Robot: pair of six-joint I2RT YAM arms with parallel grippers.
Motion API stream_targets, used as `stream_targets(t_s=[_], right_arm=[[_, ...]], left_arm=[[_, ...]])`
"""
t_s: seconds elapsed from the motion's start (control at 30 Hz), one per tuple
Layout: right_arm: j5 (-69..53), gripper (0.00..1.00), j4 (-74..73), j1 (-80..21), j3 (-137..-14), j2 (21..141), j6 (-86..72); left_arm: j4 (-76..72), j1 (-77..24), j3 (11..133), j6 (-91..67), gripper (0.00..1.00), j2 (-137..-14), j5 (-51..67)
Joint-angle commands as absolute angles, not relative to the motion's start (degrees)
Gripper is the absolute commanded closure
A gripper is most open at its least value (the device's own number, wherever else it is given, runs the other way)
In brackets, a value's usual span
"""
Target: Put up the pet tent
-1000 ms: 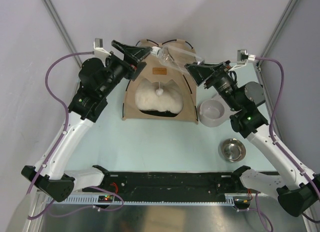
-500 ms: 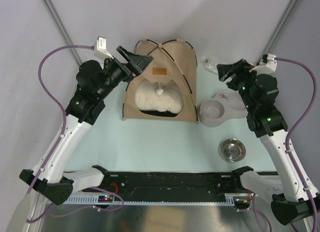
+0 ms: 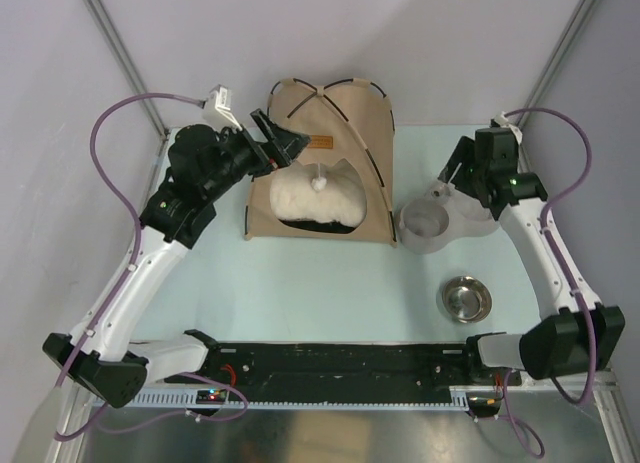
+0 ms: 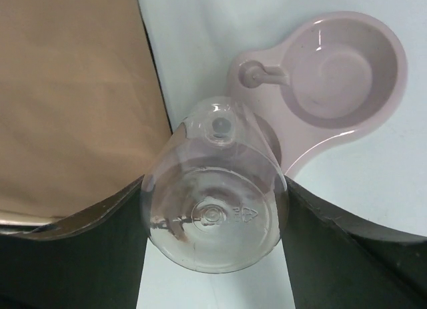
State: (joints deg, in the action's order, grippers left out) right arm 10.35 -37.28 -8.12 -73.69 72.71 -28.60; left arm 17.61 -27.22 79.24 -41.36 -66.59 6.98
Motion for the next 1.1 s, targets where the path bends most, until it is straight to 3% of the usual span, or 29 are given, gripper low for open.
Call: stream_targets(t_s=[0.0,0.5,1.07], right_arm=[[12.97,0.69,-40.88,-7.79,-80.95,76.95,-24.73],[16.22,0.72,-43.67,-7.06,-91.51,91.08,-20.28],[17.0,0.71,-45.12,-6.46,-96.16,99.01,-18.57]], left_arm=[[19.99,-26.32,78.64,-36.83,0.0,-66.5,8.28],[23.59,-25.14,75.1,-33.02,0.0,-64.03,4.98],[24.25,-24.72,73.55,-32.69,0.0,-63.91,3.67]])
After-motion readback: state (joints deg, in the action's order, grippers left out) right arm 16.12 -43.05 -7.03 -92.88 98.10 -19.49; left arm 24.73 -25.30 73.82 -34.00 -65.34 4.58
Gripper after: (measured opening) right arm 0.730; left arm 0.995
